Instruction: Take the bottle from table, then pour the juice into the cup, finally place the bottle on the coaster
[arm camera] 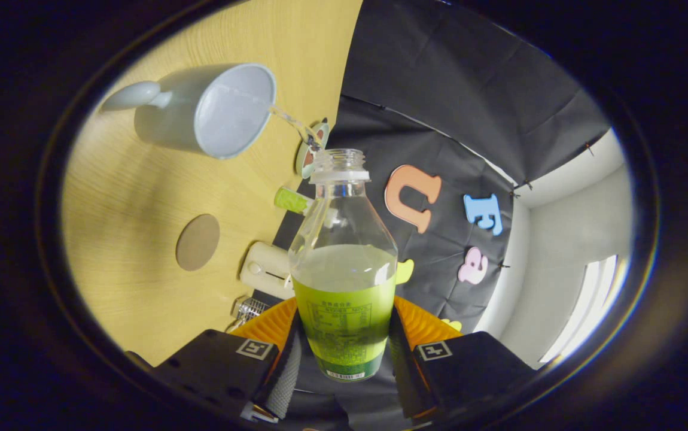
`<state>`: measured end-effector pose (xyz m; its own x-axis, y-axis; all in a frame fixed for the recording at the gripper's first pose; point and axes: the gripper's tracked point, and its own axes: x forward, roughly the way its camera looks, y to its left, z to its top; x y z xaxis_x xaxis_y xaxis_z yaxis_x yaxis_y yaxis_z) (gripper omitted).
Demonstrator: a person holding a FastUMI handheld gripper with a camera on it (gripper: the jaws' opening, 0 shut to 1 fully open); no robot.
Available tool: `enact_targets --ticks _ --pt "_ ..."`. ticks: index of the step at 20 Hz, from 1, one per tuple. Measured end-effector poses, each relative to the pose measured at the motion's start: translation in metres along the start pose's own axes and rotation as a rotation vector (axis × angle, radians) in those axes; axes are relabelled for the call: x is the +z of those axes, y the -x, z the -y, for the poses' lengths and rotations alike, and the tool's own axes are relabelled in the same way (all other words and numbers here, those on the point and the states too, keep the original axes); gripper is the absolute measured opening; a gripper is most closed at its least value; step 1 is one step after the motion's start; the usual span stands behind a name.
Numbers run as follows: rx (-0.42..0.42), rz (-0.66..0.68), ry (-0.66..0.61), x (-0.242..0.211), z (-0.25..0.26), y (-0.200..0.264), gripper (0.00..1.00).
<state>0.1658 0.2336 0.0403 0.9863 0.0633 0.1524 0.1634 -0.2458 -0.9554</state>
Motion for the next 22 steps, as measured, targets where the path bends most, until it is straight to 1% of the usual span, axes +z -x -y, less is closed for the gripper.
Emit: enact_targets --ticks 15,22 --pt "-0.066 0.008 0.096 0.004 0.035 -0.011 0.73" --pt "-0.105 0.008 0.136 0.005 0.05 -0.007 0.73"
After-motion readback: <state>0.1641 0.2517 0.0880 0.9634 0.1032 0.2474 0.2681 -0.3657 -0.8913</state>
